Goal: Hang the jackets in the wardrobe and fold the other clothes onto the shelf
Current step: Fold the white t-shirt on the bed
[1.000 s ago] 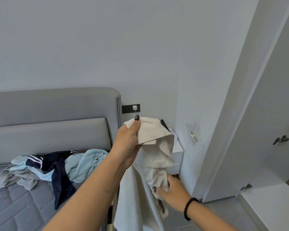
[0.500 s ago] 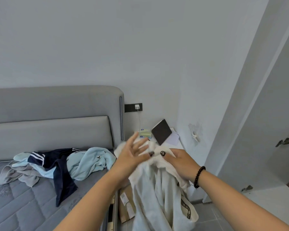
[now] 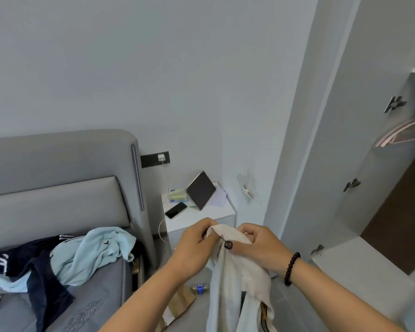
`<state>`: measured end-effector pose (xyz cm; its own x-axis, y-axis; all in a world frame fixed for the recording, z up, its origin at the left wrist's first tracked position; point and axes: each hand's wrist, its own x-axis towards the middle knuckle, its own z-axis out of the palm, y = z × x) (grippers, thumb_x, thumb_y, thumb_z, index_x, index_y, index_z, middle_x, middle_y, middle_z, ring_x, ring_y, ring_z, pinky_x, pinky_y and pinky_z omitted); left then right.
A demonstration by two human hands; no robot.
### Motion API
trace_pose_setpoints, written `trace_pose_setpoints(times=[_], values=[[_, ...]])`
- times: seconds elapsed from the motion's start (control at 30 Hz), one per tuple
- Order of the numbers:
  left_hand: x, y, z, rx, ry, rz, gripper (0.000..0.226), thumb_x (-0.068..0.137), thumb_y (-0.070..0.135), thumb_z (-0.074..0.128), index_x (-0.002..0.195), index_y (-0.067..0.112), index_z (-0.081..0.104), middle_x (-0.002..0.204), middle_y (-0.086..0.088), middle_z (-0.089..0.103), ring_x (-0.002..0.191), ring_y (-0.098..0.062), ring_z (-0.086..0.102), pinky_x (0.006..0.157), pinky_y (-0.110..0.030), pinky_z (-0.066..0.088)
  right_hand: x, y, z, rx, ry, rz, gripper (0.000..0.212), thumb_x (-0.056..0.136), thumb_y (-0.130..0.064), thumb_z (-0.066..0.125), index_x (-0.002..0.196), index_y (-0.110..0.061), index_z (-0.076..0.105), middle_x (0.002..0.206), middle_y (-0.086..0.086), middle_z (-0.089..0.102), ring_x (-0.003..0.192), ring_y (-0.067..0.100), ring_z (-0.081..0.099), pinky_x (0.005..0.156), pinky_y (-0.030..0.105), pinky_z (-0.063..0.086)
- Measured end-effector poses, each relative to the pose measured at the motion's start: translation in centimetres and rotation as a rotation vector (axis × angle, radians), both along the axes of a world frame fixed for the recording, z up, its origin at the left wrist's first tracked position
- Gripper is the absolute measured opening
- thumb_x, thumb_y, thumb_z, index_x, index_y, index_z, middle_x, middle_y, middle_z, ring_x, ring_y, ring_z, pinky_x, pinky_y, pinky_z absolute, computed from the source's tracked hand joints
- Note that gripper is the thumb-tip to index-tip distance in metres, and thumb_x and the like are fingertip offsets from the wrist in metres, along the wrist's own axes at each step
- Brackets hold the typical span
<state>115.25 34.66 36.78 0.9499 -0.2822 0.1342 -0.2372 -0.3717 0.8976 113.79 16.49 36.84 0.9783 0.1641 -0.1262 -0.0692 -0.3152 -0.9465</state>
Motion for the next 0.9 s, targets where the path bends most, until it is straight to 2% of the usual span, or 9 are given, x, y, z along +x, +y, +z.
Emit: trace_pose_setpoints(times=[0.07,0.13,0.2,0.3,0.47,0.57,0.7,0.8,0.9], values=[[0.1,-1.5,0.4,0.01,0.001,0.004,0.021,0.096,0.019,0.052,0.076,0.02,0.058,0.069,0.015,0.055,0.067,-0.003,0.048,0.064,-0.021,0.039,-0.9,-0.4,-0.9,-0.122,-0.005,0.003,0.045,0.054,-0.049,0.084,0.086,-0.027,0.062,0.071,-0.014,0.065,0.063,-0.002,0.06,0.056,0.012,0.043],[0.0,-2.8,0.7,0.04,-0.028,-0.017,0.02,0.095,0.021,0.054,0.075,0.018,0.057,0.07,0.012,0.055,0.066,-0.002,0.047,0.063,-0.02,0.038,-1.5,-0.9,-2.2,-0.293,-0.053,-0.055,0.031,0.06,-0.04,0.077,0.084,-0.034,0.059,0.075,-0.013,0.065,0.068,-0.002,0.06,0.054,0.009,0.043],[-0.2,-3.7,1.0,0.062,-0.068,-0.018,0.019,0.092,0.022,0.059,0.074,0.017,0.058,0.07,0.008,0.057,0.062,0.0,0.046,0.06,-0.018,0.037,-1.9,-1.2,-3.3,-0.357,-0.106,-0.16,0.011,0.07,-0.026,0.066,0.072,-0.03,0.055,0.067,-0.009,0.06,0.059,0.0,0.055,0.052,0.01,0.043],[-0.1,-4.0,1.5,0.028,-0.083,0.007,0.012,0.086,0.018,0.068,0.075,0.013,0.064,0.068,0.003,0.062,0.059,-0.001,0.049,0.058,-0.019,0.039,-2.2,-1.7,-4.4,-0.377,-0.144,-0.322,0.028,0.075,-0.019,0.06,0.054,-0.022,0.042,0.059,-0.006,0.046,0.046,0.004,0.041,0.046,0.014,0.037],[0.4,-2.2,3.0,-0.042,-0.048,0.039,0.014,0.073,0.014,0.082,0.067,0.017,0.069,0.046,0.012,0.041,0.045,-0.003,0.033,0.05,-0.015,0.03,-2.8,-1.2,-5.5,-0.338,-0.015,-0.185,0.019,0.076,-0.019,0.059,0.062,-0.023,0.047,0.059,-0.01,0.05,0.047,-0.002,0.046,0.045,0.01,0.036],[0.8,-0.2,4.2,-0.1,-0.065,0.113,0.016,0.069,0.013,0.085,0.064,0.021,0.071,0.047,0.016,0.052,0.046,0.001,0.041,0.049,-0.011,0.033,-2.7,-0.1,-5.9,-0.321,-0.008,-0.113,0.013,0.082,-0.016,0.058,0.072,-0.022,0.052,0.067,-0.009,0.056,0.058,0.0,0.05,0.053,0.009,0.04],[1.4,3.7,5.1,-0.155,-0.104,0.346,0.016,0.069,0.017,0.084,0.063,0.027,0.073,0.066,0.014,0.07,0.061,0.004,0.06,0.057,-0.008,0.042,-1.7,1.4,-4.3,-0.058,-0.009,-0.14,0.006,0.091,-0.018,0.058,0.087,-0.013,0.058,0.073,0.003,0.06,0.063,0.009,0.053,0.059,0.016,0.041],[1.5,6.8,4.7,-0.157,-0.083,0.5,0.01,0.073,0.018,0.081,0.069,0.023,0.074,0.072,0.011,0.072,0.07,0.001,0.063,0.063,-0.014,0.044,-0.7,2.6,-2.7,0.071,-0.057,-0.148,0.018,0.096,-0.024,0.053,0.097,-0.008,0.062,0.093,0.018,0.066,0.076,0.023,0.06,0.072,0.03,0.044],[1.1,9.6,3.3,-0.058,-0.059,0.515,0.012,0.08,0.023,0.076,0.069,0.024,0.069,0.061,0.012,0.063,0.058,-0.002,0.053,0.055,-0.017,0.039,0.3,4.8,-1.4,0.069,-0.116,-0.099,0.022,0.098,-0.02,0.049,0.094,-0.006,0.066,0.091,0.012,0.069,0.08,0.021,0.063,0.072,0.025,0.042]])
